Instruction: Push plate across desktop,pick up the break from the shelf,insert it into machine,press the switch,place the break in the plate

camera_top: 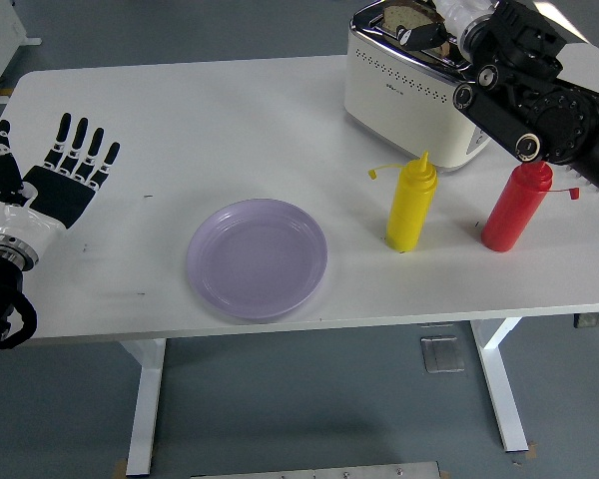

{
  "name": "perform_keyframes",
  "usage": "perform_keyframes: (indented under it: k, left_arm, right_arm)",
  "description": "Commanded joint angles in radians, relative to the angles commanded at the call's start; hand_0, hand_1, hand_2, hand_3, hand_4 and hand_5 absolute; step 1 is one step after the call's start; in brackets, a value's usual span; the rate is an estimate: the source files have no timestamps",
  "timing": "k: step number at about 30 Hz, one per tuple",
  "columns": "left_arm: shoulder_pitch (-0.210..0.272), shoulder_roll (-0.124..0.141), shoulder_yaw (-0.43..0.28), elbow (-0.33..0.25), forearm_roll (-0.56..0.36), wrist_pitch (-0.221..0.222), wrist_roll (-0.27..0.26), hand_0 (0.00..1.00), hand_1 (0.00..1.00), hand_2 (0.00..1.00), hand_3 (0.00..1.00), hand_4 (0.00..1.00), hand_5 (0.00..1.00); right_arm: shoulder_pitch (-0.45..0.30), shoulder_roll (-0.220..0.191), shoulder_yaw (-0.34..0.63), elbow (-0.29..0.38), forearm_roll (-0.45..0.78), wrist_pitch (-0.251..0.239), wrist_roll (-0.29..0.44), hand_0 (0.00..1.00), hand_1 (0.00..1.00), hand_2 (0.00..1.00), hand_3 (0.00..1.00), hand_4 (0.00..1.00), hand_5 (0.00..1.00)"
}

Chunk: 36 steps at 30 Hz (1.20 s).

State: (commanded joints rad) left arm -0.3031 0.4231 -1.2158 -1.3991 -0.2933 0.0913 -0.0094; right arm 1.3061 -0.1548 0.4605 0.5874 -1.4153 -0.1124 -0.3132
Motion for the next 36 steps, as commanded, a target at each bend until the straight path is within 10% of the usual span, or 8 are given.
perform_keyframes:
  k: [13, 16, 19, 20, 31, 32, 36]
  left_arm:
    - [0.003, 0.0, -0.007, -0.004, 0.002, 0.002, 0.0, 0.764, 0.679, 0.635, 0.668, 0.741, 0.998]
    - [0.003, -0.001, -0.014, -0.008, 0.001, 0.002, 0.001, 0.771, 0.69, 0.64, 0.667, 0.739, 0.998]
    - [0.006, -0.003, -0.024, -0.014, -0.002, 0.002, 0.002, 0.771, 0.69, 0.64, 0.667, 0.739, 0.998]
    - [0.007, -0.004, -0.027, -0.016, -0.003, 0.002, 0.002, 0.782, 0.708, 0.652, 0.671, 0.741, 0.998]
    - [0.026, -0.011, -0.064, -0.045, -0.016, 0.001, 0.006, 0.786, 0.718, 0.659, 0.674, 0.743, 0.998]
    - [0.028, -0.013, -0.066, -0.048, -0.019, 0.001, 0.007, 0.788, 0.72, 0.662, 0.675, 0.746, 0.998]
    - [0.032, -0.017, -0.072, -0.058, -0.026, 0.001, 0.01, 0.788, 0.72, 0.662, 0.675, 0.746, 0.998]
  right_arm:
    - [-0.001, -0.051, 0.101, 0.092, -0.07, 0.014, -0.011, 0.539, 0.687, 0.737, 0.769, 0.61, 0.383]
    - [-0.01, -0.08, 0.145, 0.144, -0.093, 0.016, -0.011, 0.539, 0.679, 0.721, 0.762, 0.571, 0.244]
    - [-0.036, -0.126, 0.206, 0.215, -0.109, 0.011, -0.002, 0.539, 0.679, 0.721, 0.762, 0.571, 0.244]
    - [-0.044, -0.138, 0.223, 0.236, -0.111, 0.009, 0.002, 0.521, 0.644, 0.698, 0.735, 0.495, 0.078]
    - [-0.217, -0.326, 0.461, 0.513, -0.021, 0.001, 0.085, 0.472, 0.603, 0.68, 0.686, 0.399, 0.002]
    - [-0.238, -0.347, 0.486, 0.54, -0.019, 0.005, 0.099, 0.421, 0.528, 0.641, 0.588, 0.151, 0.002]
    - [-0.309, -0.413, 0.57, 0.629, -0.064, 0.035, 0.122, 0.421, 0.528, 0.641, 0.588, 0.151, 0.002]
